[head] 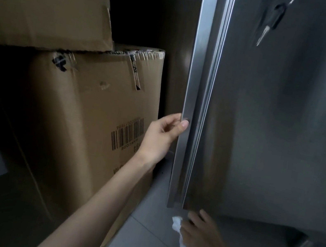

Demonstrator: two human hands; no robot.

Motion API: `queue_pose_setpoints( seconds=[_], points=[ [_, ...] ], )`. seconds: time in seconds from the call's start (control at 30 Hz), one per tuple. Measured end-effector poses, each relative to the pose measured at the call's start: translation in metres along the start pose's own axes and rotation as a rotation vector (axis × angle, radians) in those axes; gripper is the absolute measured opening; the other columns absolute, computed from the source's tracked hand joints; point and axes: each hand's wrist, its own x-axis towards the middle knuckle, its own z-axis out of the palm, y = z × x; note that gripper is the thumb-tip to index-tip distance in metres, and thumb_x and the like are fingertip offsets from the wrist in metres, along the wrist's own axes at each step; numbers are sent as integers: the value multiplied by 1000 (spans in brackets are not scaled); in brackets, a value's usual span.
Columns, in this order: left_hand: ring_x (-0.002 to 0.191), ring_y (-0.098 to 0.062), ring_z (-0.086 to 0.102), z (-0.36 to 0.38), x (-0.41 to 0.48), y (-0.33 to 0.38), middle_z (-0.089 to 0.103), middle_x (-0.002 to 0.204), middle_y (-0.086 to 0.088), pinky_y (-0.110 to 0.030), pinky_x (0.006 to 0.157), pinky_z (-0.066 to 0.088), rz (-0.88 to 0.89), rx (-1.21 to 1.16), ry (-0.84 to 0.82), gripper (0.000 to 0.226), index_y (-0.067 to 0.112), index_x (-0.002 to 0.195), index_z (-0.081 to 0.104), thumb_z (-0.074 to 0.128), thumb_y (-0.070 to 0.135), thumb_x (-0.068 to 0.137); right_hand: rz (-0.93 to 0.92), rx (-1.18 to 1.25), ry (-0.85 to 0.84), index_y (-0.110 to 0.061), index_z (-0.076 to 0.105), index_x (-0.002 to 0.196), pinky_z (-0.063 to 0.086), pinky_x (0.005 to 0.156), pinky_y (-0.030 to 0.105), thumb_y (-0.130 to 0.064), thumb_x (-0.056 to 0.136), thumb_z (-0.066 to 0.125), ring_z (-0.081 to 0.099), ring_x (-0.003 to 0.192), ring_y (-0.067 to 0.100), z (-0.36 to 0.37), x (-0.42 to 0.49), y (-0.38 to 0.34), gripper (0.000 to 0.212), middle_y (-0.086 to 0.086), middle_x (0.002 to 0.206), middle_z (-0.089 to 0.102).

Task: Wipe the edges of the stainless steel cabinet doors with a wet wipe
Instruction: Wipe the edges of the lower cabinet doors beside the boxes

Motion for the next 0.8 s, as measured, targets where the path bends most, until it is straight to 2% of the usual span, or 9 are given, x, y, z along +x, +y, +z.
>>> queue_pose_setpoints(
  seconds=[0.07,0.13,0.23,0.33,0.4,0.5,0.6,0.7,0.8],
  points=[
    [96,-11,61,0,4,2,65,96,3,-33,101,47,47,53,73,20,22,105,65,70,16,87,97,35,168,-18,61,56,31,62,32,-20,76,66,50,66,22,-13,-16,5,21,-2,68,62],
    [83,-9,56,3,13,5,58,91,4,-28,87,50,121,179,254,26,21,98,60,78,13,80,231,48,302,-13,64,56,35,60,33,-19,88,46,54,69,23,-35,-29,19,37,2,73,67],
    [83,-14,54,27,12,14,53,98,0,-34,83,49,295,429,414,29,17,95,54,69,-3,79,411,35,358,-5,70,63,43,70,35,-14,81,51,56,87,23,-74,-46,47,28,8,88,71],
    [108,-21,51,60,1,11,53,115,-2,-28,88,44,565,700,317,41,13,115,59,59,-5,78,522,45,384,-6,69,64,46,76,31,-15,77,56,58,95,20,-101,-56,70,20,9,100,71],
    [126,-22,44,75,0,2,50,135,-4,-29,103,41,669,858,200,56,13,133,54,59,-2,79,602,64,397,-6,69,68,46,77,27,-17,81,55,59,94,17,-113,-57,80,22,8,102,70],
    [149,-21,13,92,5,-12,23,160,-2,-33,122,17,584,1048,57,64,19,151,31,54,13,92,722,66,383,-4,73,85,44,82,19,-20,84,52,57,95,13,-125,-58,94,26,7,106,68],
    [149,-21,-13,104,15,-26,-4,164,3,-36,123,9,521,1186,-13,63,25,155,13,43,30,99,782,116,360,-2,71,96,35,94,9,-21,84,49,55,102,10,-136,-57,106,32,6,111,66],
    [149,-25,-17,111,28,-31,-11,163,0,-40,123,8,496,1212,-57,64,24,156,10,40,35,100,781,112,345,-1,70,96,34,97,10,-18,84,49,55,104,10,-140,-55,117,30,6,113,65],
    [149,-26,-14,117,45,-33,-15,162,-2,-42,122,7,446,1227,-99,65,23,156,6,38,37,101,735,65,356,0,69,94,41,93,14,-4,81,62,59,102,14,-140,-56,128,15,7,112,66]
  ],
)
